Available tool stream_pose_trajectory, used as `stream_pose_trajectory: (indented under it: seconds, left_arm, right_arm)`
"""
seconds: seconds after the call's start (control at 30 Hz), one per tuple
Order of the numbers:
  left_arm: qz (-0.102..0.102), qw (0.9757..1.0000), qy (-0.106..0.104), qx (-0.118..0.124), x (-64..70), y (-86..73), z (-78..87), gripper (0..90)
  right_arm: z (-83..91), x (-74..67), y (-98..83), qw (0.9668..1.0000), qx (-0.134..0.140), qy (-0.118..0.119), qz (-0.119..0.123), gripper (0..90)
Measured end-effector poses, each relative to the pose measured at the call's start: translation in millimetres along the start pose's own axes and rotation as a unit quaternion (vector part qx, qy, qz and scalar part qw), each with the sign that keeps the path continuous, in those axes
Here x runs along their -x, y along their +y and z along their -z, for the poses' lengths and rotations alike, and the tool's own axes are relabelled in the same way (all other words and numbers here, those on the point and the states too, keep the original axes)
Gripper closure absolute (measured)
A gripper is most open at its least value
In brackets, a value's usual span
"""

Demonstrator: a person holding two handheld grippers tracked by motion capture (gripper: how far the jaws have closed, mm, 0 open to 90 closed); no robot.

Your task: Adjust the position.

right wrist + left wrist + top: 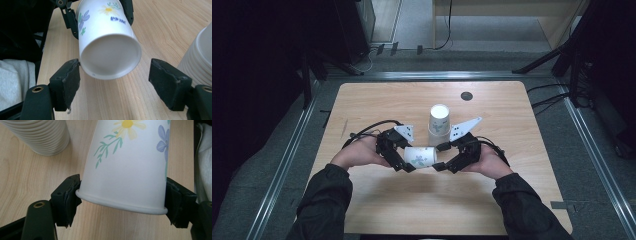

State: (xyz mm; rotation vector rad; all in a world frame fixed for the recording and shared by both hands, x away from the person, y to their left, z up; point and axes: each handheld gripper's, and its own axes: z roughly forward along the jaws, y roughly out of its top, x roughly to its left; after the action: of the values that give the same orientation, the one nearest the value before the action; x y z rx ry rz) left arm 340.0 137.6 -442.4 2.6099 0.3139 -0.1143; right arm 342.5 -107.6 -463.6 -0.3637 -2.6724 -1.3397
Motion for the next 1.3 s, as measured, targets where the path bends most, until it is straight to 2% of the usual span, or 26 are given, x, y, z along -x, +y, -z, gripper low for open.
stream_pose_trajectory:
  seconds: [0.2, 0.37, 0.47, 0.87, 1.07, 1.1, 1.17, 1.23, 1.3]
  left_arm:
    - [-0.007, 0.9999, 0.002, -0.014, 3.4, 3.9, -6.2, 24.2]
    - [-0.004, 0.9998, -0.002, -0.021, 4.9, 1.8, -11.3, 24.2]
    - [-0.004, 0.9996, 0.002, -0.029, 5.7, 2.2, -13.1, 24.2]
    - [-0.006, 0.9995, -0.002, -0.030, 8.5, 7.8, -17.4, 24.1]
    - [-0.006, 0.9999, -0.009, -0.013, 7.9, 4.4, -15.9, 22.6]
    - [-0.002, 0.9999, -0.009, -0.007, 7.2, 3.7, -15.2, 21.3]
    - [0.008, 0.9999, -0.008, 0.006, 6.1, 2.0, -13.7, 13.2]
    - [0.014, 0.9998, -0.002, 0.012, 5.1, -0.1, -11.3, 11.9]
    - [0.022, 0.9993, -0.008, 0.029, 4.1, -3.5, -8.3, 10.6]
  right_arm:
    - [-3.8, -0.7, 0.7, 1.0000, -0.003, 0.003, 0.003, 25.6]
    - [-9.8, -2.7, 0.9, 0.9999, -0.014, 0.007, 0.006, 25.6]
    - [-14.9, -3.6, 0.8, 0.9998, -0.019, 0.009, 0.005, 25.6]
    - [-27.8, -6.9, 2.0, 0.9992, -0.033, 0.019, 0.013, 30.4]
    - [-26.3, -8.4, 2.7, 0.9991, -0.029, 0.023, 0.021, 33.6]
    - [-26.0, -8.8, 2.8, 0.9991, -0.030, 0.024, 0.020, 33.6]
    - [-25.5, -8.1, 3.1, 0.9992, -0.026, 0.017, 0.026, 33.8]
    - [-23.2, -8.0, 2.9, 0.9993, -0.027, 0.018, 0.020, 33.8]
    - [-20.7, -7.4, 2.7, 0.9994, -0.021, 0.018, 0.019, 33.8]
